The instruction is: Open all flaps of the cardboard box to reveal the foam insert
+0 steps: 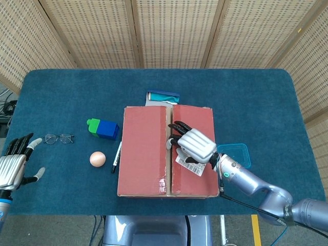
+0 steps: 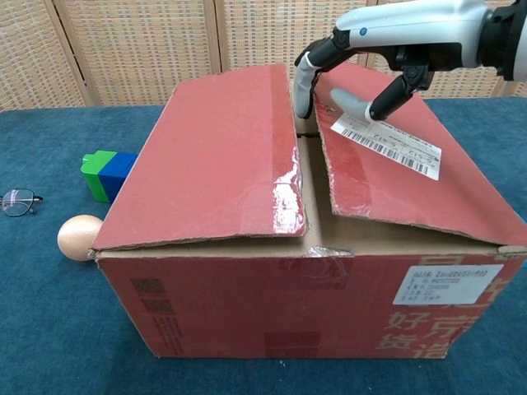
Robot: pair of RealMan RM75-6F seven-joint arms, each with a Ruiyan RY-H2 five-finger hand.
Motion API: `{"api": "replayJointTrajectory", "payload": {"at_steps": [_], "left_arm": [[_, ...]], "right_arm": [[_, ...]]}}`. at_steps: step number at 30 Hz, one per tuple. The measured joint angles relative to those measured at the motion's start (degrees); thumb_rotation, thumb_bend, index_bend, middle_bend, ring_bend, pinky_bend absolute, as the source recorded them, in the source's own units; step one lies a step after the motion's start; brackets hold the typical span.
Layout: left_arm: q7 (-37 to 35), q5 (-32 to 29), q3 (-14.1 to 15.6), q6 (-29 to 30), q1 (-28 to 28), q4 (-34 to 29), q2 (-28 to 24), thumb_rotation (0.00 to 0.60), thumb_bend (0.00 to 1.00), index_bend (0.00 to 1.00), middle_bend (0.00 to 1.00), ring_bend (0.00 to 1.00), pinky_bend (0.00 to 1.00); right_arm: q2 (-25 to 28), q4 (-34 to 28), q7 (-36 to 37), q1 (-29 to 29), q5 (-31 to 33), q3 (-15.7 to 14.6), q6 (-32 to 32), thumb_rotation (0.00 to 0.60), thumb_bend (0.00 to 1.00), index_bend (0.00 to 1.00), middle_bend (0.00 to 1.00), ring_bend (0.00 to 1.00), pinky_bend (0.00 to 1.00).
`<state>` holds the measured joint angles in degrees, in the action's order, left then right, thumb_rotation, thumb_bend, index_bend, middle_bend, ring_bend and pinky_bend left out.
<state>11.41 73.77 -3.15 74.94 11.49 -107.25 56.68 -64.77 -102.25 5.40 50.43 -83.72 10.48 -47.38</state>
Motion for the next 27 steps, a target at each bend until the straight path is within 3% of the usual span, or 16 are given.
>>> {"api": "replayJointTrajectory", "payload": {"at_steps": [11,27], "left_arm": [[0.30,0.37,-0.12,0.40,0.03,-0.58,-0.25,0.556,0.33,0.13,0.00,0.00,0.00],[1.05,1.30,-0.40,0.91,0.39,-1.66,-0.62,0.559,0.33,0.13,0.00,0.00,0.00]], "right_arm": [[2.08,-0.75,0.40,-0.35,-0.67,0.37,-1.12,0.600,0.72,0.39,0.44,0.08,0.02],[12.45,-6.03,0.69,-1.85,-1.14,1.98,-2.62,0.600,0.71,0.39,0.44,0.08,0.03]]}}
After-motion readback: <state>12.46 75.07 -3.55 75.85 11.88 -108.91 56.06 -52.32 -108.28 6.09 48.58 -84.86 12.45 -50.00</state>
